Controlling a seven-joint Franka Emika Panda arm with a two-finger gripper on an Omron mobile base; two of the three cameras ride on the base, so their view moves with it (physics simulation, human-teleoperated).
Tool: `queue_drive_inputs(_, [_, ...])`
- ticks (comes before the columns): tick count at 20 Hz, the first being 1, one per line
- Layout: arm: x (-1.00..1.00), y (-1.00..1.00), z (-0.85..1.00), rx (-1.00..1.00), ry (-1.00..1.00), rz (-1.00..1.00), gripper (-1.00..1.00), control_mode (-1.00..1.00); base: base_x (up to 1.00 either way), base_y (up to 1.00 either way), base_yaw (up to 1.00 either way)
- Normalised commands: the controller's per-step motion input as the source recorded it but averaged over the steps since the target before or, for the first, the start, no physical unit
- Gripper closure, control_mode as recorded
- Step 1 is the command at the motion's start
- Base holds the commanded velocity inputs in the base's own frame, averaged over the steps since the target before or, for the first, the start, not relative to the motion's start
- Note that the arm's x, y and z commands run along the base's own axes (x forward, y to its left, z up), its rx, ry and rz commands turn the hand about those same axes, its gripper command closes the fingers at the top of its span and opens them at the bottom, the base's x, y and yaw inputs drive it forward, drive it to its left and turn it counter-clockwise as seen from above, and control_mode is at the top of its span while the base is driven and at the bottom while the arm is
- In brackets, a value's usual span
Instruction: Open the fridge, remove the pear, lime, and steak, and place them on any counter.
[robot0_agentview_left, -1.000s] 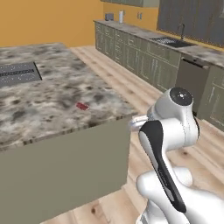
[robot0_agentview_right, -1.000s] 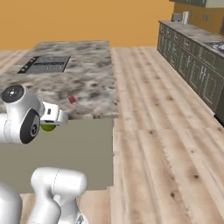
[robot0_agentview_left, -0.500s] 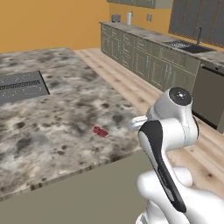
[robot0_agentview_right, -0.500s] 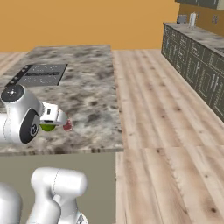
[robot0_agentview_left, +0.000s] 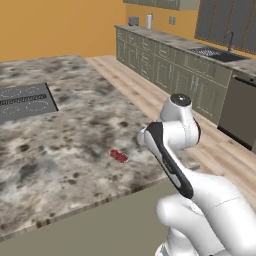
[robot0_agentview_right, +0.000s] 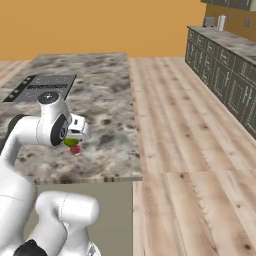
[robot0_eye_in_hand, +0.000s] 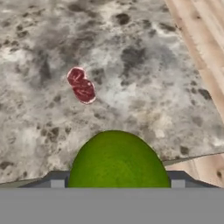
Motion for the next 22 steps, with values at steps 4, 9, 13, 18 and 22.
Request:
queue_drive_inputs(4, [1.0,0.0,-1.0,-0.03,0.14,0.0,1.0,-1.0,0.0,0.0,0.0])
queue_drive_inputs(9, [1.0,0.0,-0.83,-0.03,0.01,0.0,1.0,-1.0,0.0,0.0,0.0])
queue_drive_inputs(13, [0.97,0.0,-0.52,0.0,0.0,0.0,1.0,-1.0,0.0,0.0,0.0])
queue_drive_inputs(18, [0.69,0.0,-0.41,0.0,0.0,0.0,1.0,-1.0,0.0,0.0,0.0])
queue_drive_inputs(22, [0.47,0.0,-0.4,-0.01,0.0,0.0,1.0,-1.0,0.0,0.0,0.0])
